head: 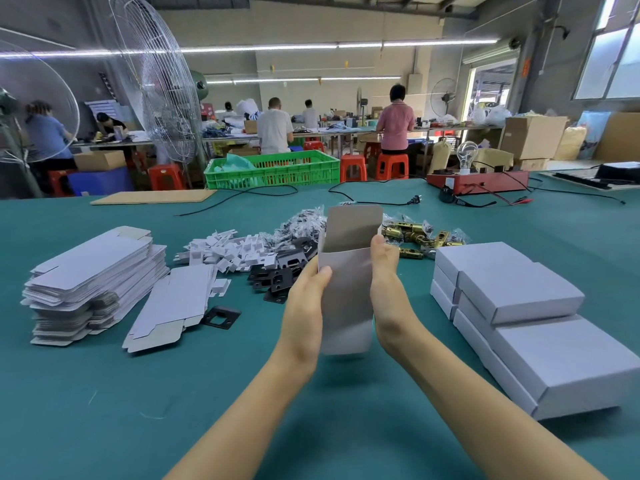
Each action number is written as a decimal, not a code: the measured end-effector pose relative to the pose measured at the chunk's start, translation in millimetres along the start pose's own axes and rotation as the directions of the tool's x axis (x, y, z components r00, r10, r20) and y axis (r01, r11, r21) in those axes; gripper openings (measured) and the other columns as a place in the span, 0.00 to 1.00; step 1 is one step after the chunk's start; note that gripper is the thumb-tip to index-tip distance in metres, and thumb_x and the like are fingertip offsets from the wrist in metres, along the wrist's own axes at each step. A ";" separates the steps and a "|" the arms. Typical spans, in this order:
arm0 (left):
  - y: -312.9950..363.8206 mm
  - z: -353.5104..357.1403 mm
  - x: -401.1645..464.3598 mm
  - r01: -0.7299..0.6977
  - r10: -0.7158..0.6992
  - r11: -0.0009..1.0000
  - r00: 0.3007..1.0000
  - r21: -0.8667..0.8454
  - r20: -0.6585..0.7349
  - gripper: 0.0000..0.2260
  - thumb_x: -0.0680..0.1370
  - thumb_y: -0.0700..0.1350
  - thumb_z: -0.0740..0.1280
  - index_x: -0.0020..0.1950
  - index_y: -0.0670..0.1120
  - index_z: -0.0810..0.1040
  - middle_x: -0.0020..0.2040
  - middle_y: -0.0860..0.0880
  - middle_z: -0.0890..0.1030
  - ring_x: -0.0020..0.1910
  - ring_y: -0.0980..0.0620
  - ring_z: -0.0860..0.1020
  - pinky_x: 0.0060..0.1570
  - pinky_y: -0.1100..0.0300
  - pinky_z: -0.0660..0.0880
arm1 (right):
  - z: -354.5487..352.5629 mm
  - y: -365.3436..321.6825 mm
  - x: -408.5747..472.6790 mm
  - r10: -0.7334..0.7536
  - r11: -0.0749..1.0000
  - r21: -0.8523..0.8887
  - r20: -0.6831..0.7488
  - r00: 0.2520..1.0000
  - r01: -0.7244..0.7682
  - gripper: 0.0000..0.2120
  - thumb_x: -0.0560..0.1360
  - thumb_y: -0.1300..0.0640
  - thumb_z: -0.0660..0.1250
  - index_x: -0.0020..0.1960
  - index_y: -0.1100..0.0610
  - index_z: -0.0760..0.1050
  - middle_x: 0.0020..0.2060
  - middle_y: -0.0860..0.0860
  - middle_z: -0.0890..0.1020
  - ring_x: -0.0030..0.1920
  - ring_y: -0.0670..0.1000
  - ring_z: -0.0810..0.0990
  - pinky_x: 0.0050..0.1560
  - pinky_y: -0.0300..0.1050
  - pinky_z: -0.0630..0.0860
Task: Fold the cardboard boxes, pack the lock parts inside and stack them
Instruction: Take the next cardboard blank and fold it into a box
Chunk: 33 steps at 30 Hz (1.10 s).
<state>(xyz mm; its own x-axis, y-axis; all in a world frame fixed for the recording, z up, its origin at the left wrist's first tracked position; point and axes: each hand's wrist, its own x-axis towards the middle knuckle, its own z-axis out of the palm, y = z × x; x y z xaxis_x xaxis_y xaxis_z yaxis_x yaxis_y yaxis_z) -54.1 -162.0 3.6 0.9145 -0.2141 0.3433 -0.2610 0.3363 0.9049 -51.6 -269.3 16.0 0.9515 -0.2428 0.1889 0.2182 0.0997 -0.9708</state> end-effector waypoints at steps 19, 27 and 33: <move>22.4 -1.8 6.2 0.157 -0.178 0.964 0.981 -0.217 -0.082 0.16 0.80 0.45 0.56 0.63 0.46 0.78 0.57 0.44 0.84 0.49 0.48 0.81 0.45 0.57 0.80 | 5.0 -0.5 -4.9 0.042 0.997 0.048 0.202 0.979 -0.052 0.31 0.74 0.32 0.55 0.65 0.54 0.69 0.62 0.57 0.77 0.65 0.58 0.74 0.70 0.63 0.65; 23.5 0.0 4.7 0.120 -0.145 0.963 0.986 -0.243 -0.087 0.15 0.80 0.45 0.55 0.60 0.50 0.79 0.53 0.45 0.85 0.44 0.49 0.83 0.39 0.57 0.82 | 5.6 -4.7 -6.5 0.126 0.982 0.112 0.200 0.972 -0.150 0.26 0.78 0.35 0.52 0.65 0.50 0.74 0.57 0.53 0.82 0.59 0.55 0.80 0.65 0.59 0.72; 29.0 0.2 5.5 0.083 -0.104 0.955 0.993 -0.285 -0.058 0.16 0.80 0.42 0.55 0.61 0.50 0.79 0.54 0.46 0.85 0.44 0.50 0.84 0.37 0.57 0.80 | 6.0 -11.9 -8.7 0.062 0.987 0.137 0.178 0.982 -0.088 0.17 0.79 0.43 0.57 0.58 0.54 0.73 0.58 0.56 0.81 0.56 0.60 0.79 0.60 0.57 0.74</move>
<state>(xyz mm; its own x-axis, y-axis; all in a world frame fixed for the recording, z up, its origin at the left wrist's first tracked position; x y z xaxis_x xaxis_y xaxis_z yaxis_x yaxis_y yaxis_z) -56.7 -153.6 31.8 0.9530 -0.1944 0.2326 -0.0850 0.5650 0.8207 -61.2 -262.6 26.8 0.9866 -0.0607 0.1512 0.1617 0.2521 -0.9541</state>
